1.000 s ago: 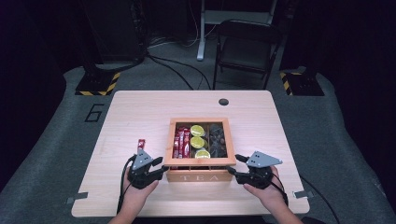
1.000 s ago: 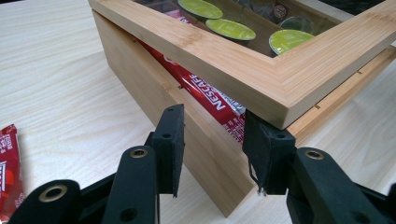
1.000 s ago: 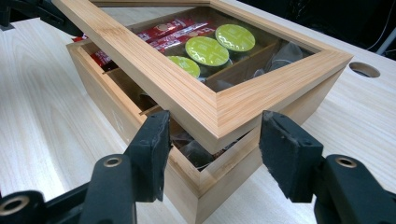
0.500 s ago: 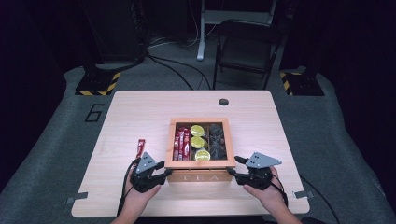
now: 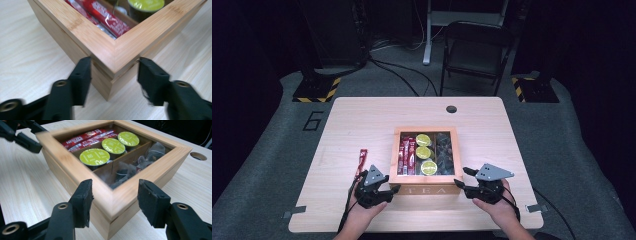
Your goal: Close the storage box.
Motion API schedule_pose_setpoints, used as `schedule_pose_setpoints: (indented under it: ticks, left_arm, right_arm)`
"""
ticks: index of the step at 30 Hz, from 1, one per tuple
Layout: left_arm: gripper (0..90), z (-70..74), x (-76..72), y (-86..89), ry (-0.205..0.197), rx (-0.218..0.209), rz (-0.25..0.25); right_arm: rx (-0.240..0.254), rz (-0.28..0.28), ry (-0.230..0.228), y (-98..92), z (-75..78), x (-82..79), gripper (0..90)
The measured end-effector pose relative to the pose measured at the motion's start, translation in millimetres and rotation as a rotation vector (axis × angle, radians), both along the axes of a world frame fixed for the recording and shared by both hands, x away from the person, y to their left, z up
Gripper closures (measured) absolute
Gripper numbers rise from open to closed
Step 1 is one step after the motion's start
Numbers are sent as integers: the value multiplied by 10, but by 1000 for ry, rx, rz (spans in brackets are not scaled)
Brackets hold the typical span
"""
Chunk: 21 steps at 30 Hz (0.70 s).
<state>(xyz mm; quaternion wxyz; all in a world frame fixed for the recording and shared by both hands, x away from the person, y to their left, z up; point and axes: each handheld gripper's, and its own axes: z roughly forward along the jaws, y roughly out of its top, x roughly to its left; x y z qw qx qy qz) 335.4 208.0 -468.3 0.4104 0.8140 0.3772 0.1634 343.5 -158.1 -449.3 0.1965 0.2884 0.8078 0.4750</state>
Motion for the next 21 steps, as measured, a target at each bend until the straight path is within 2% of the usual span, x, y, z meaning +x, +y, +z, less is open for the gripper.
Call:
schedule_pose_setpoints:
  ticks: [4,13,16,17,21]
  left_arm:
    - [340,71,-16,2,-41,-32,4]
    - [331,116,20,41,-36,-69,-5]
    - [332,152,37,87,-47,-80,3]
    - [333,184,52,139,-49,-100,15]
    - [338,203,76,211,-49,-110,30]
  right_arm:
    - [9,-7,1,-22,10,4,451]
    - [19,-29,-4,-84,23,45,449]
    - [33,-52,-5,-120,14,76,449]
    - [34,-54,6,-140,12,84,449]
    - [43,-65,11,-169,4,107,449]
